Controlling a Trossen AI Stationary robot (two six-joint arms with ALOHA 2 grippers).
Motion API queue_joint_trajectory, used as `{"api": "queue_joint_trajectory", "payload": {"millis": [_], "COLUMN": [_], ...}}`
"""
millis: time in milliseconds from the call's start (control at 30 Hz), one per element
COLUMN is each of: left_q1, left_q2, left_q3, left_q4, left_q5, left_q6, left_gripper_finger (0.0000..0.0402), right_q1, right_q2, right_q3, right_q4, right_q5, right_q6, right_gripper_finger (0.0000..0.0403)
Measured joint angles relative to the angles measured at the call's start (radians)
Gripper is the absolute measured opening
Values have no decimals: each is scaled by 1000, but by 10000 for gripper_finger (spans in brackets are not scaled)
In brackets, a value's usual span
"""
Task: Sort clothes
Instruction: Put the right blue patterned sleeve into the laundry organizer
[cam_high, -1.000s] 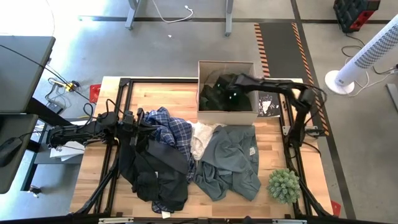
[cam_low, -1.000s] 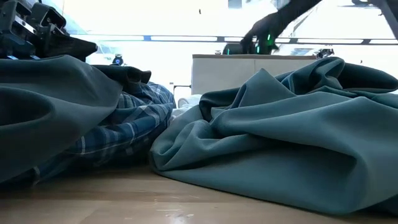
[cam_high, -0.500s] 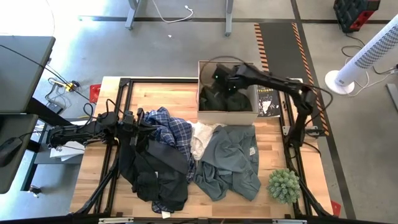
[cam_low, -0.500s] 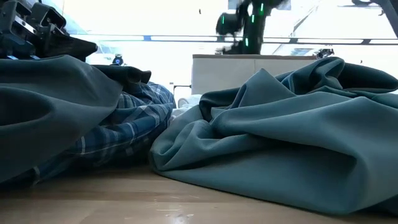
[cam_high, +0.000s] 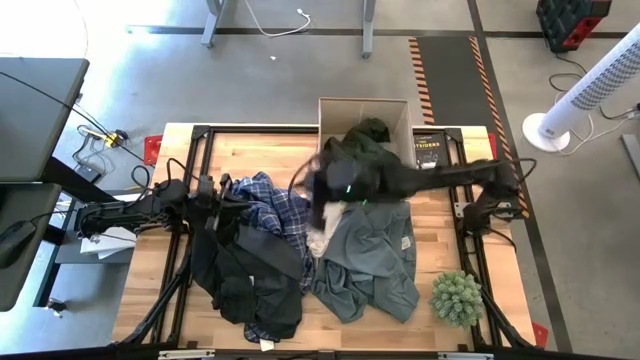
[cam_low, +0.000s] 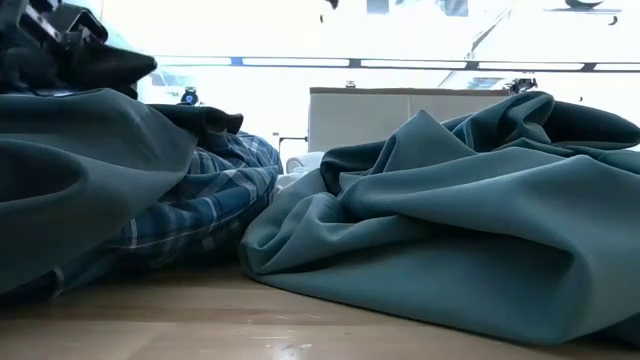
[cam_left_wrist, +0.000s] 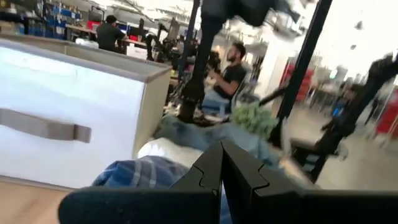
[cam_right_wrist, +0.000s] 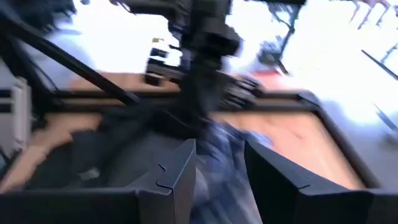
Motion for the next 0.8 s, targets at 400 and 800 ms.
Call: {"api": "queue_joint_trajectory", "payload": {"millis": [400,800], "left_q1": [0,0], "left_q2": [0,0], "left_q3": [0,0], "left_q4": [153,139], "left_q5": [25,26], "left_q6": [-147,-162], "left_gripper_finger": [3,3], "right_q1": [-113,-126], "right_q2": [345,616], "right_q3": [337,529], "right_q4": [-337,-586], "right_q5": [-23,-184], "right_q6": [76,102], "right_gripper_finger": [230,177]}}
